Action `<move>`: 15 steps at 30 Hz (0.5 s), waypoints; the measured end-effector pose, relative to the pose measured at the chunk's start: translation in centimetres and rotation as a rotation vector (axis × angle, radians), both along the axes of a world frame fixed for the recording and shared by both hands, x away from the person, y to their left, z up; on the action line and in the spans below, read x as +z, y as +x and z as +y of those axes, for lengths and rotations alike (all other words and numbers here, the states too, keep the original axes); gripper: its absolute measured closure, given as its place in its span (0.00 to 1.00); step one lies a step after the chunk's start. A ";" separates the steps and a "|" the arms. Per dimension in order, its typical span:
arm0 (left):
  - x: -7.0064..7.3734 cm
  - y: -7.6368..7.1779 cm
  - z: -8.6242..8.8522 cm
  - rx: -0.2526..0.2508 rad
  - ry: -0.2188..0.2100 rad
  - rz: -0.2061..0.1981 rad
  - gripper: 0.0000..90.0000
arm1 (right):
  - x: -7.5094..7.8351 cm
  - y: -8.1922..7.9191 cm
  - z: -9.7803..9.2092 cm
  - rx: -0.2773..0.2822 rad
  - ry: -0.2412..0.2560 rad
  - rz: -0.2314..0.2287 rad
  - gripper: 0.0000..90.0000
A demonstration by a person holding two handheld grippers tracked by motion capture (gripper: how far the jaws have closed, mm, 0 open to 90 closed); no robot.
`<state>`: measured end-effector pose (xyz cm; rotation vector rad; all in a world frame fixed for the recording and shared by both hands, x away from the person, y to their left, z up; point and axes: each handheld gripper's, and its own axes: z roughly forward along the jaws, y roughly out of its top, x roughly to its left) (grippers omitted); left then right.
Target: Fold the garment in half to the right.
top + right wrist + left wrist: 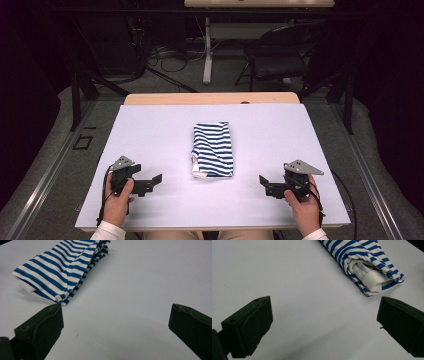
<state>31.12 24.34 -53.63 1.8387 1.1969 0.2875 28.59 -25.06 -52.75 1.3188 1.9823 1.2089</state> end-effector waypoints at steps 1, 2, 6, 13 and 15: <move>0.0 0.0 0.1 0.002 -0.002 -0.003 0.01 | -0.1 0.0 -0.1 -0.005 -0.001 -0.001 0.00; 0.0 0.0 0.3 0.008 -0.006 -0.005 0.01 | -0.1 0.0 -0.1 -0.012 0.003 0.002 0.00; -0.2 -0.1 0.6 0.019 0.014 -0.019 0.01 | -0.4 0.0 -0.6 -0.026 0.003 0.008 0.00; -0.8 -0.1 0.8 0.021 0.046 -0.026 0.01 | -0.6 0.0 -1.0 -0.054 0.009 0.000 0.00; -1.0 -0.1 0.9 0.026 0.053 -0.028 0.01 | -0.7 0.0 -1.2 -0.058 0.010 0.007 0.00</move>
